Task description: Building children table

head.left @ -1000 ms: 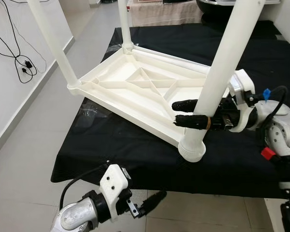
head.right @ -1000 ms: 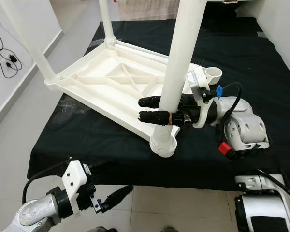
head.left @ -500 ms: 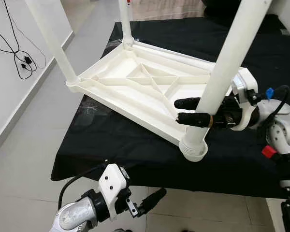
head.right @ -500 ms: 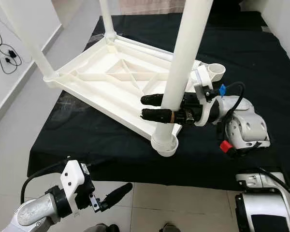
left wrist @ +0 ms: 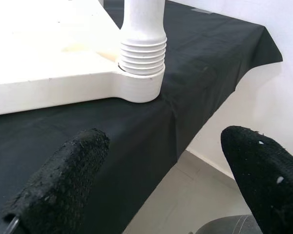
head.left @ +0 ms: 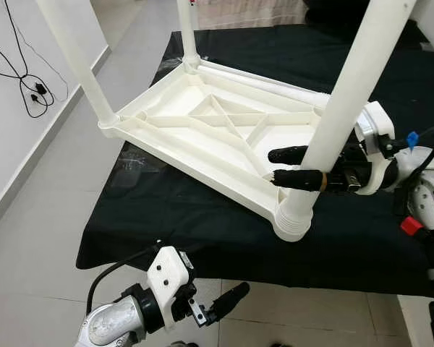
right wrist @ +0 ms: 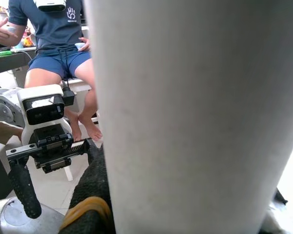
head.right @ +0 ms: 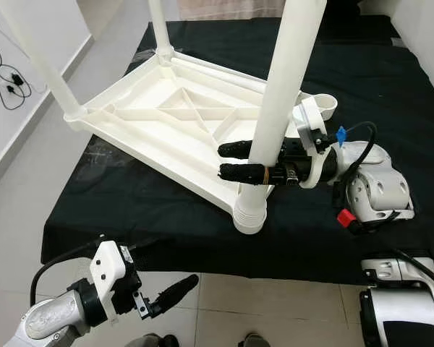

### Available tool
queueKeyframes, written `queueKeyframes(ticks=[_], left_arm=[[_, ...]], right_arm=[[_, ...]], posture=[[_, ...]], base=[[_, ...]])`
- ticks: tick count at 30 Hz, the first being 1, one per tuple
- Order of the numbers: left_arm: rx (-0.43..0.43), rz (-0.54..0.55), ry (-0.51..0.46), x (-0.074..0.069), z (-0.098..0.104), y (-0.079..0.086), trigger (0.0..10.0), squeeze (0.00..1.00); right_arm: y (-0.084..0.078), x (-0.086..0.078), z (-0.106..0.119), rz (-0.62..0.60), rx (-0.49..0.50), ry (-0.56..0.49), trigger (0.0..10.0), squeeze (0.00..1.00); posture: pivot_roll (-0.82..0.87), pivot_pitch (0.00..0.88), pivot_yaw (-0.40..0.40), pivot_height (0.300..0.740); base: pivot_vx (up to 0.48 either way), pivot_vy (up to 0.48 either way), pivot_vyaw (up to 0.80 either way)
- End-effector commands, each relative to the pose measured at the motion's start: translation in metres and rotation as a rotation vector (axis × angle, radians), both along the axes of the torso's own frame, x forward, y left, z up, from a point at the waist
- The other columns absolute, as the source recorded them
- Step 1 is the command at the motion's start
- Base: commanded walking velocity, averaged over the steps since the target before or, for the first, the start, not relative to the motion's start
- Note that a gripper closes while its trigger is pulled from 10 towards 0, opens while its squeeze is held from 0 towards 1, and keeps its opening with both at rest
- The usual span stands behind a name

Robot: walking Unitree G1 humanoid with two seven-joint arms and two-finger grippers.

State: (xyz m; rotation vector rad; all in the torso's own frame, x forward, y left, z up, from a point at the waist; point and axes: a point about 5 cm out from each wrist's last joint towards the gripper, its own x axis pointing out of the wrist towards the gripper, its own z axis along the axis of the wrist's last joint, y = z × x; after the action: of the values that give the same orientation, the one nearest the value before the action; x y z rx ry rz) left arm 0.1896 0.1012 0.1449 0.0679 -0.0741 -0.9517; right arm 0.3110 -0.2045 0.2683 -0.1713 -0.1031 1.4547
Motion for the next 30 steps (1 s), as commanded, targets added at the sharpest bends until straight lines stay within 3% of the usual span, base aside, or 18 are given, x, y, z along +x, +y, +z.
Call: queueKeyframes(ticks=[1,15,30], left_arm=[[0.023,-0.003,0.007,-0.002,-0.005,0.002,10.0,0.0],[0.021,0.0,-0.001,-0.002,-0.004,0.001,10.0,0.0],[0.022,-0.001,-0.006,-0.002,-0.004,0.0,10.0,0.0]], right_arm=[[0.003,0.001,-0.006,-0.005,-0.035,0.002,10.0,0.0],[0.022,-0.006,-0.022,0.03,-0.089,0.006,10.0,0.0],[0.025,-0.003,-0.024,0.011,-0.102,0.007,10.0,0.0]], posture=[[-0.01,0.226,0.072,0.74],[0.0,0.233,0.068,0.74],[-0.01,0.239,0.064,0.74]], base=[[0.0,0.0,0.0],[0.0,0.0,0.0],[0.0,0.0,0.0]])
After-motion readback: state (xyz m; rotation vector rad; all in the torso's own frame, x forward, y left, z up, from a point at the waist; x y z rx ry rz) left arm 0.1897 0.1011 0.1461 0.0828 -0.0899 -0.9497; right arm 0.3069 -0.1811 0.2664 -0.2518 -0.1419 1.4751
